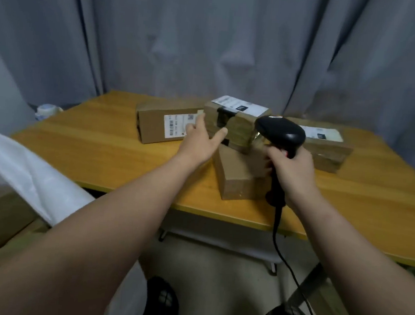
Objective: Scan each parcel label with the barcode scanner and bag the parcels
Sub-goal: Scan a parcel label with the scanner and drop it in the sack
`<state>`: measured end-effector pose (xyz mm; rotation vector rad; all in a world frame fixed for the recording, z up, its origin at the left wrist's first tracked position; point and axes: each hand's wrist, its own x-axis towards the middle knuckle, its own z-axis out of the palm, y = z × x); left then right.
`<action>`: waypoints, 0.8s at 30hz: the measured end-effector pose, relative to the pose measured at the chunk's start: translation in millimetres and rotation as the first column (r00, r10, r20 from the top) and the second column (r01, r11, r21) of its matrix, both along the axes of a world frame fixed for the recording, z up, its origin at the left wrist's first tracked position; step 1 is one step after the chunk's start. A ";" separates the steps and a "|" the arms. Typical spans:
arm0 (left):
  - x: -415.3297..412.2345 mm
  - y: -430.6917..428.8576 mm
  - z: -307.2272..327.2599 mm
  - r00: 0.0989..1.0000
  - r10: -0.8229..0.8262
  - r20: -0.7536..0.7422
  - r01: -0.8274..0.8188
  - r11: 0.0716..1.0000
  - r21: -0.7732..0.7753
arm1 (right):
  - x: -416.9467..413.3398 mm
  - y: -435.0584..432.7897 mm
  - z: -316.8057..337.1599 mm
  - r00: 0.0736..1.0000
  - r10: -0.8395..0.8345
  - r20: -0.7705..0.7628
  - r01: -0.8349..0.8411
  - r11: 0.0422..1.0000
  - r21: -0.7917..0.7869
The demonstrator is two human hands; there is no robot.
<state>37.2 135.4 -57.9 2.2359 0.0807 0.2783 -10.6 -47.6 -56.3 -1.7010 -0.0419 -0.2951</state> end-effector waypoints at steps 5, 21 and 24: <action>50.5 -14.1 1.0 0.985 0.102 -0.139 -0.143 0.931 -0.335 | 22.5 6.4 -8.3 1.000 -0.001 -0.004 0.001 1.000 0.010; 31.2 25.5 7.5 0.981 0.192 -0.031 -0.143 0.605 -0.783 | 35.2 11.4 -30.3 0.998 -0.055 0.004 0.055 0.993 -0.108; -0.5 56.2 16.2 0.961 0.261 0.094 -0.097 0.634 -0.767 | 32.9 11.5 -25.9 0.999 -0.034 -0.031 0.030 0.993 -0.113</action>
